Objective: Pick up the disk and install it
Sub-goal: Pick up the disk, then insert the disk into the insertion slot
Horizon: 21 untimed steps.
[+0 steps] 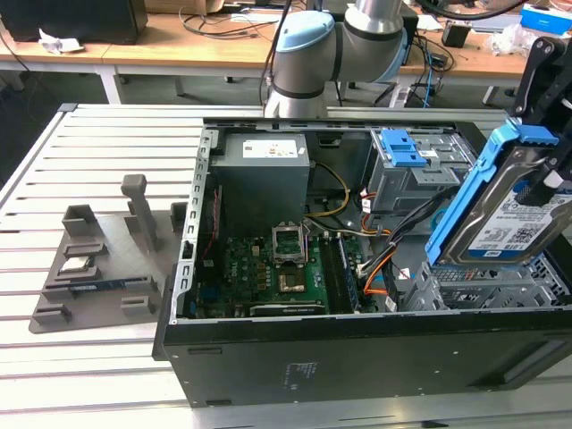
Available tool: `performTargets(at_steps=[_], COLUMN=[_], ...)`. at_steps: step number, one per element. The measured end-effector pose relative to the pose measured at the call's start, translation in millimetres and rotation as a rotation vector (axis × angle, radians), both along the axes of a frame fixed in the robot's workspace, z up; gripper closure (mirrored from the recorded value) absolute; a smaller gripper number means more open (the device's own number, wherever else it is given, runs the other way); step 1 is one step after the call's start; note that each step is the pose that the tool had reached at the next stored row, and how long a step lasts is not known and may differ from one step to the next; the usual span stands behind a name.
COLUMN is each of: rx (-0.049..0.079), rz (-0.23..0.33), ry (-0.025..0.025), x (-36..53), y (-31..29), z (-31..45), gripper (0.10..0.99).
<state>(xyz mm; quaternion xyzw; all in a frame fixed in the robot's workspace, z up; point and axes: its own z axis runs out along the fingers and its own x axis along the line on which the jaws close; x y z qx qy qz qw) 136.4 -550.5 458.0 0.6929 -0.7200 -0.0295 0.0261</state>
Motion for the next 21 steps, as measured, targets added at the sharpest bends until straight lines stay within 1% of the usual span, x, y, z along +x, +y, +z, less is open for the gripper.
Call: performTargets(at_steps=[3,5,17,18,19,21], rx=[0.0,0.0,0.0,0.0,0.0,0.0], rz=[0.0,0.0,0.0,0.016,0.05,0.05], ry=[0.0013,0.0017,0.0018,0.0017,0.0017,0.0018], x=[7.2,10.4,11.3,11.3,11.6,12.9], y=[0.0,0.0,0.0,0.0,0.1,0.2], z=[-1.8,-2.3,-2.3,-2.3,-2.5,-3.5], gripper=[0.725,0.725,0.725,0.725,0.725,0.725])
